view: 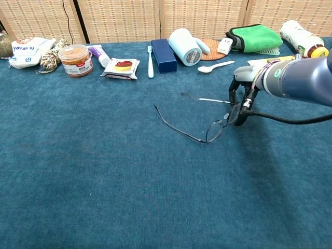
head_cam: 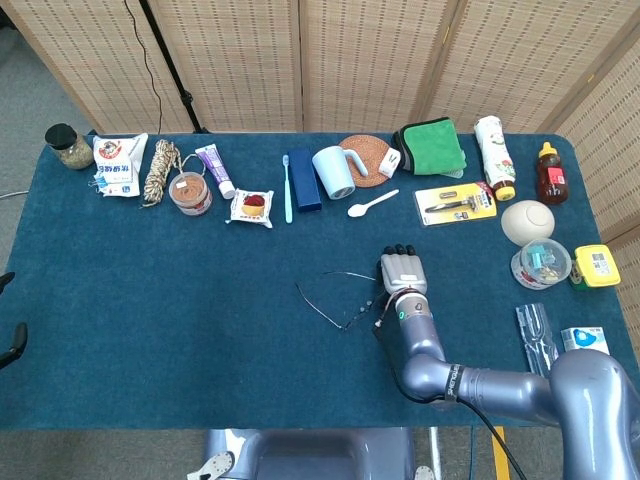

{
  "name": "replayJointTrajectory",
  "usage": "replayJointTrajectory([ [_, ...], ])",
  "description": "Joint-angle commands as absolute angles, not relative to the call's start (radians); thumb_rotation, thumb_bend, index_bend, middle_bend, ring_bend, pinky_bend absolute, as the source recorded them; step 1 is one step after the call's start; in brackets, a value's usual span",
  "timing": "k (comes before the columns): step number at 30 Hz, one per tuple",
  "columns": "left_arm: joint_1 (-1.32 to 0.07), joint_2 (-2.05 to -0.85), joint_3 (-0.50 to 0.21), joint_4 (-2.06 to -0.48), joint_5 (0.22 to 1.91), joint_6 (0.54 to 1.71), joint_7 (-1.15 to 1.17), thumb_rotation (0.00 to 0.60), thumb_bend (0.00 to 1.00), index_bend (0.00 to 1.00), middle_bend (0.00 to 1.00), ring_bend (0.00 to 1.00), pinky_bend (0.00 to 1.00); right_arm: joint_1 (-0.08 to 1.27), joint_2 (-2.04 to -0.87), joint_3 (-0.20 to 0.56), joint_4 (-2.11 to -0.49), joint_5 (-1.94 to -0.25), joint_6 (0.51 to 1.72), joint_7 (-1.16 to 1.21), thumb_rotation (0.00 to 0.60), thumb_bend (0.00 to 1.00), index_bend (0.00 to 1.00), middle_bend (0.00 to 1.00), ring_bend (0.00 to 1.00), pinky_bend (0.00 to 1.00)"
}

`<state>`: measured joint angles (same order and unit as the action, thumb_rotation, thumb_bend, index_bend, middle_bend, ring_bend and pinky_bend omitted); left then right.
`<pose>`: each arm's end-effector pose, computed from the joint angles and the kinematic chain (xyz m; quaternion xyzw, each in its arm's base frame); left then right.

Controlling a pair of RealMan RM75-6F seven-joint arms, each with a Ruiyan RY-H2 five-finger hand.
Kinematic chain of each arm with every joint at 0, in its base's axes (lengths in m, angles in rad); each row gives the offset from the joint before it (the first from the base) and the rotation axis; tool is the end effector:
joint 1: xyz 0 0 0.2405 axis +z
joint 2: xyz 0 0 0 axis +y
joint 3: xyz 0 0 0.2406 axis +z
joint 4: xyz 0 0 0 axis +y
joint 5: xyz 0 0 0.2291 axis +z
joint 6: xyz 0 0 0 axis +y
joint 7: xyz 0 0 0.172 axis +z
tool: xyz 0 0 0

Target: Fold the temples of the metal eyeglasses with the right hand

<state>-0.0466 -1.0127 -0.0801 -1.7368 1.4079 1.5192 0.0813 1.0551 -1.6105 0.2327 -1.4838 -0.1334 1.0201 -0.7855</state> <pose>-0.3041 0.2025 0.1708 -0.5604 -0.3812 -0.3626 0.6397 -0.1201 -0.3930 -0.0682 0.6737 -0.5181 0.1958 0.4893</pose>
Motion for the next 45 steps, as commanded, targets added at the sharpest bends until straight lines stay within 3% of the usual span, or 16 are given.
replayJointTrajectory([
  [1,-0.047,-1.013,-0.08,-1.737,1.408,1.519,0.082,0.56,0.45,0.13,0.0,0.01,0.0,1.053,-1.613,0.233,-1.482,-0.136,1.022,-0.787,0.6,0.14,0.55,0.15,0.0,0.0],
  [7,-0.048,-1.013,-0.08,-1.737,1.406,1.515,0.085,0.56,0.45,0.13,0.0,0.01,0.0,1.052,-1.61,0.233,-1.488,-0.128,1.02,-0.799,0.6,0.14,0.51,0.13,0.0,0.0],
  [20,-0.051,-1.015,-0.08,-1.733,1.41,1.512,0.071,0.56,0.45,0.13,0.0,0.01,0.0,1.087,-1.579,0.243,-1.567,-0.042,1.068,-0.885,0.6,0.14,0.29,0.04,0.0,0.0],
  [35,-0.045,-1.013,-0.075,-1.721,1.412,1.513,0.046,0.562,0.45,0.13,0.0,0.01,0.0,1.074,-1.626,0.246,-1.621,-0.092,1.189,-0.866,0.6,0.14,0.33,0.04,0.0,0.0],
  [45,-0.038,-1.009,-0.073,-1.712,1.407,1.516,0.032,0.561,0.46,0.13,0.0,0.01,0.0,1.037,-1.695,0.221,-1.574,-0.213,1.241,-0.819,0.6,0.14,0.36,0.06,0.0,0.0],
])
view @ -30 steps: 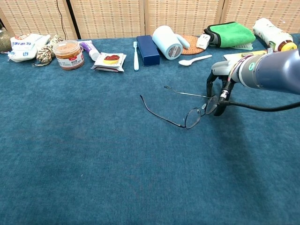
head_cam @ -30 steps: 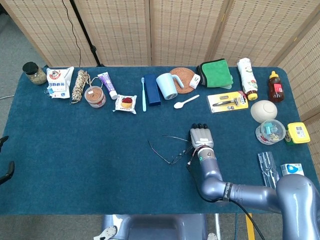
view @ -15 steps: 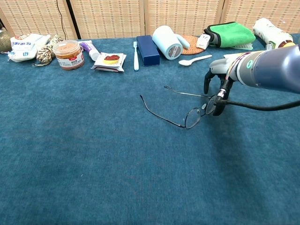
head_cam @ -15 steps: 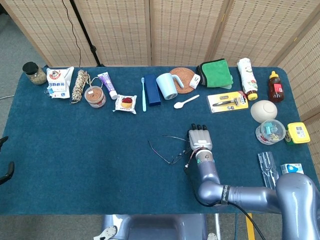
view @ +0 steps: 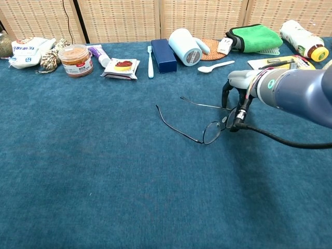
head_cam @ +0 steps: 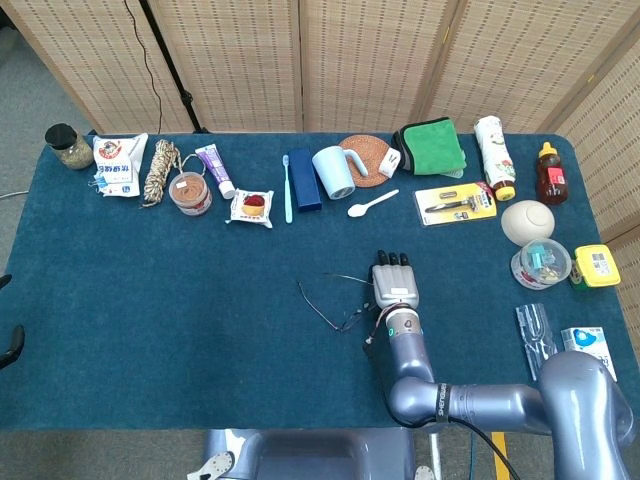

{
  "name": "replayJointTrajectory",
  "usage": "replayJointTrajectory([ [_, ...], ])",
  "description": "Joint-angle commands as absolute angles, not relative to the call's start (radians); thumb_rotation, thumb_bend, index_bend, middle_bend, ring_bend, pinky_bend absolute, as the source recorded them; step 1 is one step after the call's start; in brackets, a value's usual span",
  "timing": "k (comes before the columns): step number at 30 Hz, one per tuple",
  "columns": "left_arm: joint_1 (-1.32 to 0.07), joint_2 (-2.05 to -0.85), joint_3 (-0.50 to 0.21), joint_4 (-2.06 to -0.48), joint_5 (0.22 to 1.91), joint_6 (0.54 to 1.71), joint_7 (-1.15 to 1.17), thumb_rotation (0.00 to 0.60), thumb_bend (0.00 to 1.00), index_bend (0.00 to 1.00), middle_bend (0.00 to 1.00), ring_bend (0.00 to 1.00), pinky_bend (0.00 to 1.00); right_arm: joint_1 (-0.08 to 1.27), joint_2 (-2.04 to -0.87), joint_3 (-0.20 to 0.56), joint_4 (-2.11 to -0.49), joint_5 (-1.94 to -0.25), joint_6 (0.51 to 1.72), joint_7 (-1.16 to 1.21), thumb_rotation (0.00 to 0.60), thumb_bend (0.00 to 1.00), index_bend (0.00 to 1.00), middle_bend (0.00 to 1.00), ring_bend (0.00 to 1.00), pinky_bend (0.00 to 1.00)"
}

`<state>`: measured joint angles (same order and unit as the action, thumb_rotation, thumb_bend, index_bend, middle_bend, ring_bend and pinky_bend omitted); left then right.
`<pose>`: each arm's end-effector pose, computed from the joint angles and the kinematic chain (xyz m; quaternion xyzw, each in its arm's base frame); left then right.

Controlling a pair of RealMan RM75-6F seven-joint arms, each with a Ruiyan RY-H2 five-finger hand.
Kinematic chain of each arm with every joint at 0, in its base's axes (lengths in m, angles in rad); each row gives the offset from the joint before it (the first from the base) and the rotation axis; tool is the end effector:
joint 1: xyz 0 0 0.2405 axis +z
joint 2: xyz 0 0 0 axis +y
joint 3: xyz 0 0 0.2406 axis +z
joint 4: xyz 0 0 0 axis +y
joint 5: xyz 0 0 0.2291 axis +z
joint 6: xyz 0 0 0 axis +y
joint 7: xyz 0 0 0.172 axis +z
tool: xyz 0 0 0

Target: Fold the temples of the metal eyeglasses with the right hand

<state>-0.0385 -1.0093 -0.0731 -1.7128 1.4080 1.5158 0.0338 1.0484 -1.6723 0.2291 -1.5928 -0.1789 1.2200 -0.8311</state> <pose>-0.3119 0.1987 0.1731 -0.5556 -0.3911 -0.3642 0.6370 -0.0995 -0.3616 -0.0754 0.6777 -0.4945 0.2019 0.5054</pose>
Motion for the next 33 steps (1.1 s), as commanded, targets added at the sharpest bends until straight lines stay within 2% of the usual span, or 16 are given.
replayJointTrajectory([
  [1,-0.038,-1.009,-0.073,-1.711,1.407,1.516,0.032,0.56,0.45,0.13,0.0,0.01,0.0,1.034,-1.7,0.221,-1.57,-0.221,1.244,-0.815,0.6,0.14,0.36,0.06,0.0,0.0],
  [22,-0.031,-1.0,-0.068,-1.701,1.392,1.502,0.016,0.56,0.45,0.13,0.0,0.0,0.0,1.003,-1.793,0.263,-1.491,-0.299,1.276,-0.865,0.6,0.14,0.49,0.13,0.0,0.0],
  [33,-0.032,-1.002,-0.068,-1.703,1.391,1.498,0.022,0.561,0.45,0.13,0.0,0.0,0.0,0.984,-1.815,0.287,-1.45,-0.325,1.269,-0.879,0.6,0.14,0.58,0.19,0.06,0.0],
])
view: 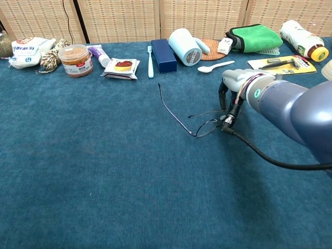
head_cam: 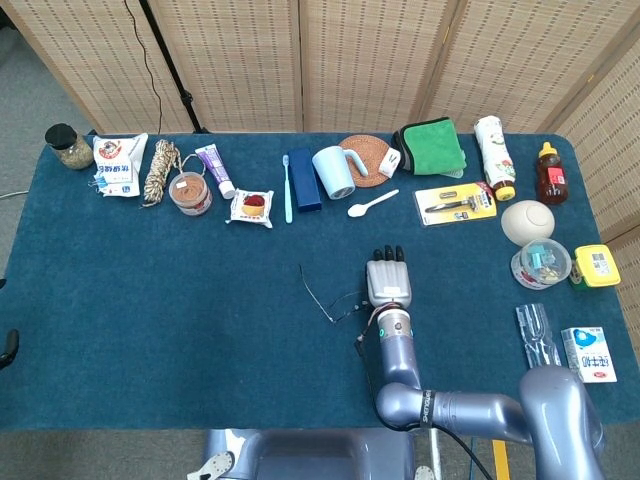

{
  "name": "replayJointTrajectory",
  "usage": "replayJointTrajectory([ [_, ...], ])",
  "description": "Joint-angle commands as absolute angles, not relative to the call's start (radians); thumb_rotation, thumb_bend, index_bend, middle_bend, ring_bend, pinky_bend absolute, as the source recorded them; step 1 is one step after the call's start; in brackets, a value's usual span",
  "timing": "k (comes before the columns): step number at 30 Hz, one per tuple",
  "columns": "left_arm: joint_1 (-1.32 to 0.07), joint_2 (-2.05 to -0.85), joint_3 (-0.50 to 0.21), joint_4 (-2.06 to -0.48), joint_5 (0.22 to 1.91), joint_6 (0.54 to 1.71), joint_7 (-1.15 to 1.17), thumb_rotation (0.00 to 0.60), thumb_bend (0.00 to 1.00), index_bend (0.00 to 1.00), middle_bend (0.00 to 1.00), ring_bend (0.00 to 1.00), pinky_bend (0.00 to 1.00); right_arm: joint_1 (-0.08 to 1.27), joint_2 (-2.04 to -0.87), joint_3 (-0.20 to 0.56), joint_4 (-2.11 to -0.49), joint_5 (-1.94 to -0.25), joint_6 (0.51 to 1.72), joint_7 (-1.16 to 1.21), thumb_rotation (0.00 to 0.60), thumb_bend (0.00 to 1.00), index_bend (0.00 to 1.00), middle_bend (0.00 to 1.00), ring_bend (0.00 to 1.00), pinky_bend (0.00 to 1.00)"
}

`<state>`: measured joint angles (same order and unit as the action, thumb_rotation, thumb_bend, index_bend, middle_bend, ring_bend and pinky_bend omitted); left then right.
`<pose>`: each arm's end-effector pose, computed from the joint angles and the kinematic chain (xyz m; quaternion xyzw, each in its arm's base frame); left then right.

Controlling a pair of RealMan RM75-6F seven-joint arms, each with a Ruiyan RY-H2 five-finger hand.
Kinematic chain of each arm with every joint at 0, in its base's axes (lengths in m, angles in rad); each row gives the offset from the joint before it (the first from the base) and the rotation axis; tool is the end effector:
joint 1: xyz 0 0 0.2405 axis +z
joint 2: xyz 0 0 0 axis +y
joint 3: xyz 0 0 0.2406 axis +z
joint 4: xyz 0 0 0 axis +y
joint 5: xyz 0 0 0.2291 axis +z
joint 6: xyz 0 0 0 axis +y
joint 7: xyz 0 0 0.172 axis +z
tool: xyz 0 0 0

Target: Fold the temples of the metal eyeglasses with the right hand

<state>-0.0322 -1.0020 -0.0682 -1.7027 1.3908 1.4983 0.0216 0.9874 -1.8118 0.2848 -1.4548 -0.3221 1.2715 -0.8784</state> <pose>-0.3201 0.1954 0.1744 -0.5531 -0.4011 -0.3516 0.6400 -0.0954 -0.3677 -0.0896 0.6631 -0.4670 0.2279 0.5387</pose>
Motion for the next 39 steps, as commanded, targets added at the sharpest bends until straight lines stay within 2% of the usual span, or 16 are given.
replayJointTrajectory([
  [1,-0.032,-1.002,-0.068,-1.703,1.391,1.497,0.023,0.561,0.45,0.13,0.0,0.0,0.0,0.981,-1.817,0.289,-1.446,-0.326,1.267,-0.88,0.6,0.14,0.58,0.19,0.06,0.0],
  [30,-0.027,-1.009,-0.066,-1.686,1.379,1.49,0.014,0.56,0.45,0.13,0.0,0.0,0.0,0.96,-1.874,0.323,-1.38,-0.392,1.241,-0.922,0.6,0.14,0.66,0.23,0.09,0.0],
  [32,-0.027,-1.01,-0.065,-1.684,1.379,1.49,0.013,0.562,0.45,0.13,0.0,0.0,0.0,0.958,-1.872,0.325,-1.383,-0.391,1.24,-0.925,0.6,0.14,0.63,0.22,0.09,0.0],
  [39,-0.03,-1.013,-0.066,-1.686,1.386,1.489,0.012,0.561,0.45,0.13,0.0,0.0,0.0,0.931,-1.815,0.336,-1.452,-0.395,1.241,-0.92,0.6,0.14,0.38,0.11,0.02,0.0],
])
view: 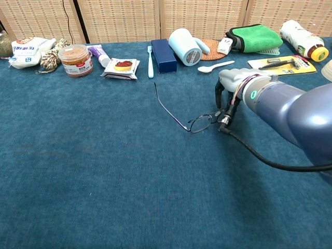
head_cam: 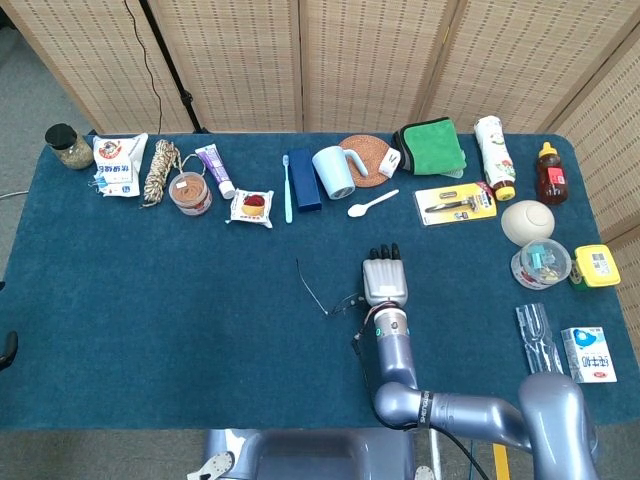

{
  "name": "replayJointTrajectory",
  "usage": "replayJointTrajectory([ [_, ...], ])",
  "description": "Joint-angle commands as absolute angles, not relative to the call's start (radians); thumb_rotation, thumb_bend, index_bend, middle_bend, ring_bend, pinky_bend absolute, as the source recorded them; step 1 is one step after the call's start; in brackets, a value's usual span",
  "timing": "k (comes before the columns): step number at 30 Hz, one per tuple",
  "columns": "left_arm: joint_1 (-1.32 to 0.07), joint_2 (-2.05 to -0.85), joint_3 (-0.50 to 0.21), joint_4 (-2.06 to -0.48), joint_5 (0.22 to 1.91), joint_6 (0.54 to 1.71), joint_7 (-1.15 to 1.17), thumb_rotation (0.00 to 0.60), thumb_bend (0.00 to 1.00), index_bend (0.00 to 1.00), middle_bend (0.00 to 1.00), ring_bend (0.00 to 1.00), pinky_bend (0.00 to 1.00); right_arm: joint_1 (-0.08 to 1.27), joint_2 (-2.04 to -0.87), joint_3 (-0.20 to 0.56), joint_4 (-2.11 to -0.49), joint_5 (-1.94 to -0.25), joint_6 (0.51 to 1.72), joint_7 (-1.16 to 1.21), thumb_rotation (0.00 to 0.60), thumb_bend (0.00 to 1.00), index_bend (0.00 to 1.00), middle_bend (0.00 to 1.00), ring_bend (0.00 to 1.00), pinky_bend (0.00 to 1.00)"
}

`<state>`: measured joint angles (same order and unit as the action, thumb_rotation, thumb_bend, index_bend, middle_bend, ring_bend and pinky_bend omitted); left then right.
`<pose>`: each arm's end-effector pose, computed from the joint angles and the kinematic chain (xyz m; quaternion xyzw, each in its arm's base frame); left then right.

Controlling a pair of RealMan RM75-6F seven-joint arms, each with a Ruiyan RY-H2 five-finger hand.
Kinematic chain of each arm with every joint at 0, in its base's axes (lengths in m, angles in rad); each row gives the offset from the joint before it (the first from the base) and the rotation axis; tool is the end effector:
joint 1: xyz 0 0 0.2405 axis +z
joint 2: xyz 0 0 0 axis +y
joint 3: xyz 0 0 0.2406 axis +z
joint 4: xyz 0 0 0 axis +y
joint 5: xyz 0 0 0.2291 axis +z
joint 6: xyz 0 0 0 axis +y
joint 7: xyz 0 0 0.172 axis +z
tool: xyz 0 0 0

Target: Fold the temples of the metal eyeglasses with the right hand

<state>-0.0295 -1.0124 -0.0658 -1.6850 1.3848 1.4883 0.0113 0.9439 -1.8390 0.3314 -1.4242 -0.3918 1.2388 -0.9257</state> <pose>-0.3255 0.1939 0.1718 -0.5514 -0.4076 -0.3472 0.6397 -0.0926 -0.3722 -0.0914 0.6676 -0.4553 0.2352 0.5400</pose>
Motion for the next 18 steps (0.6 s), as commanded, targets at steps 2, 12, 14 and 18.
replayJointTrajectory([
  [2,-0.031,-1.013,-0.066,-1.688,1.389,1.489,0.013,0.56,0.45,0.13,0.0,0.0,0.0,0.921,-1.793,0.334,-1.479,-0.404,1.245,-0.916,0.6,0.14,0.36,0.1,0.0,0.0],
  [12,-0.029,-1.01,-0.063,-1.708,1.403,1.5,0.023,0.562,0.45,0.13,0.0,0.0,0.0,0.862,-1.678,0.321,-1.622,-0.467,1.203,-0.83,0.6,0.14,0.33,0.08,0.0,0.0],
  [14,-0.028,-1.008,-0.063,-1.711,1.404,1.502,0.024,0.561,0.45,0.13,0.0,0.0,0.0,0.857,-1.652,0.317,-1.649,-0.491,1.177,-0.809,0.6,0.14,0.31,0.07,0.0,0.0],
  [18,-0.022,-1.002,-0.06,-1.714,1.404,1.507,0.023,0.561,0.45,0.13,0.0,0.0,0.0,0.859,-1.578,0.312,-1.711,-0.539,1.06,-0.748,0.6,0.14,0.28,0.04,0.0,0.0],
])
